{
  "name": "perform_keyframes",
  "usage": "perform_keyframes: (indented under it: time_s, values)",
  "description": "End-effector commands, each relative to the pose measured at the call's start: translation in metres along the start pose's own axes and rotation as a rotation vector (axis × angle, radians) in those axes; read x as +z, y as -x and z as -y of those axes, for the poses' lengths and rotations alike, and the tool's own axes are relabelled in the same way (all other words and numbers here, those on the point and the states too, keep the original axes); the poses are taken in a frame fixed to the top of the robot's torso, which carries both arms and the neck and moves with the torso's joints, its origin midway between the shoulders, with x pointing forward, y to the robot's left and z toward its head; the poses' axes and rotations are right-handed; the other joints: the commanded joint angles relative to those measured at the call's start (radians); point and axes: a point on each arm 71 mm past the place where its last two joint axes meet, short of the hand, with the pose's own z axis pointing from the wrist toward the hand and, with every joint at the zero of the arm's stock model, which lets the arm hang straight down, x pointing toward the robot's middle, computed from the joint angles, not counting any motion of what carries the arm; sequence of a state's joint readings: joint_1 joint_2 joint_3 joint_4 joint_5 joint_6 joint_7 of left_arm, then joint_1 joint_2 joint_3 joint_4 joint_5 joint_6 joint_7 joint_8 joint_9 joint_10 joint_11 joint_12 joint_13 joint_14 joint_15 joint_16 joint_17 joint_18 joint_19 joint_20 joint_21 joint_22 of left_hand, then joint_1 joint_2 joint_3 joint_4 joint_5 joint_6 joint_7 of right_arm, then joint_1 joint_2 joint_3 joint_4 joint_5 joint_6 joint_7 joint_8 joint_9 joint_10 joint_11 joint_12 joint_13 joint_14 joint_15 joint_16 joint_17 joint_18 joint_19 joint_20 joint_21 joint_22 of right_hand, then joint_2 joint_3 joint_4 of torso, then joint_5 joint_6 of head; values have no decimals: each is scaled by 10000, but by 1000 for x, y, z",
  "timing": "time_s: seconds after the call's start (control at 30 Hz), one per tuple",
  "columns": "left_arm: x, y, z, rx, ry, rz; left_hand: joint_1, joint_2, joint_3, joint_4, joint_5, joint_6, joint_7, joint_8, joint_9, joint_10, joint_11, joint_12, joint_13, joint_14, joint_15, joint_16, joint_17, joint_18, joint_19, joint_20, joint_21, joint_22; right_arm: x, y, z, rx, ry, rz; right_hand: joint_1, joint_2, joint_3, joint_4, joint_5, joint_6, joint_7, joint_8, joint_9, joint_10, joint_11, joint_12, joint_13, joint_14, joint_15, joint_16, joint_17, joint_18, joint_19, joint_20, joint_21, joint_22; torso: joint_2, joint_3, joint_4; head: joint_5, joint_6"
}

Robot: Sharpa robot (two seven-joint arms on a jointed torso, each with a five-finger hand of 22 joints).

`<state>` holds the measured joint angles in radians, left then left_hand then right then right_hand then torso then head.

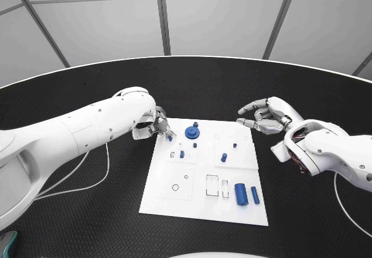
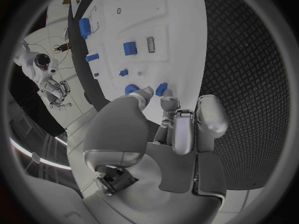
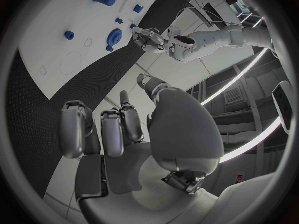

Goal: Assemble the parts on the task board

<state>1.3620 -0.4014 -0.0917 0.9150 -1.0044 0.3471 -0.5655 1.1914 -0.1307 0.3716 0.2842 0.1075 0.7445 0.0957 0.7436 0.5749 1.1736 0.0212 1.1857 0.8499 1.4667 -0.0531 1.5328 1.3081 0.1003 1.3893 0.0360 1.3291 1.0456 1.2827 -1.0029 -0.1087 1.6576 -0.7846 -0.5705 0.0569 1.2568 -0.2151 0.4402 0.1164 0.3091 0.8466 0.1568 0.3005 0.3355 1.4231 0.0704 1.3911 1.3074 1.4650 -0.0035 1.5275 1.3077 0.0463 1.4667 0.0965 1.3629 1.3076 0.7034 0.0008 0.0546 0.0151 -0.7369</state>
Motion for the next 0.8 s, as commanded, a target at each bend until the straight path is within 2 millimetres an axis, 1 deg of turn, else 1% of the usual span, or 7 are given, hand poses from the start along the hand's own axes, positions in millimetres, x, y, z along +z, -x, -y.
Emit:
perform_keyframes:
  time_s: [0.03, 0.23, 0.4, 0.47, 0.57, 0.63, 0.8]
  values:
    - [0, 0, 0, -4, 3, 3, 96, -11, 60, 11, 25, 100, 4, -59, -17, 20, -26, 68, 21, 777, 51, 23, 1621, -22, 26, 63, 55, 23, 0, 0, 0, 1, 2, 0, -55, -24, -7, 49, 49, -30, 0, 46, -9, -29, -14, 8, 856, 811, -58, -53, 1650, 102, 190, -68, -16, 528, -1, 3, -1, 3, -12]
    - [0, 0, 0, -26, -8, 35, 110, -3, 71, 17, 22, 111, 2, -58, -24, 16, -27, 66, 13, 779, 49, 25, 1629, -24, 28, 62, 58, 28, 0, 0, 0, 2, 2, -3, -55, -24, -7, 49, 49, -30, 0, 46, -9, -29, -14, 8, 856, 811, -58, -53, 1650, 102, 190, -68, -16, 528, 6, 1, 1, 1, -20]
    - [0, 0, 0, -23, -48, -9, 564, 276, 500, -36, -10, 160, -41, -76, -137, 16, -68, 75, -12, 784, 16, 32, 1644, -25, 26, 40, 75, 57, 0, 0, 0, 4, 2, -6, -55, -24, -7, 49, 49, -30, 0, 46, -9, -29, -14, 8, 856, 811, -58, -53, 1650, 102, 190, -68, -16, 528, 6, 2, 3, 1, -45]
    - [0, -1, 1, -34, -76, -85, 1306, 418, 1410, -414, 14, 122, -78, -69, -215, -19, -117, 46, -47, 793, -38, 43, 1673, -28, 31, -11, 97, 97, 0, 0, 0, 5, 4, -10, -55, -24, -7, 49, 49, -30, 0, 46, -9, -29, -14, 8, 856, 811, -58, -53, 1650, 102, 190, -68, -16, 528, 4, 4, 2, 3, -63]
    - [0, -1, 1, -27, -100, -165, 1529, 243, 2453, -747, 25, 71, -70, 85, -217, 11, -114, 38, -90, 799, -40, 51, 1695, -31, 31, -12, 117, 131, 0, 0, 0, 7, 7, -12, -50, -20, -5, 53, 51, -25, -2, 62, -10, -4, -15, 35, 880, 812, -60, -53, 1651, 100, 195, -70, -12, 534, 2, 6, -4, 4, -75]
    - [0, -2, 1, -15, -113, -213, 1465, 151, 3095, -966, 24, -2, -49, 244, -164, 38, -95, 27, -124, 802, -15, 56, 1707, -40, 30, 10, 130, 153, 0, 0, 0, 8, 9, -14, -50, -20, -5, 53, 51, -25, -2, 62, -10, -4, -15, 35, 880, 812, -60, -53, 1651, 100, 195, -70, -12, 534, 3, 6, -5, 6, -88]
    - [0, -2, 1, -14, -109, -268, 1240, 117, 3922, -1253, 22, -57, -24, 492, -74, 99, -68, 47, -132, 810, 4, 69, 1737, -43, 26, 39, 144, 175, -1, 0, 0, 8, 14, -11, -51, -19, -5, 55, 51, -21, -3, 67, -9, 7, -16, 47, 891, 814, -61, -50, 1659, 99, 197, -71, -9, 537, 0, 2, -2, 6, -111]
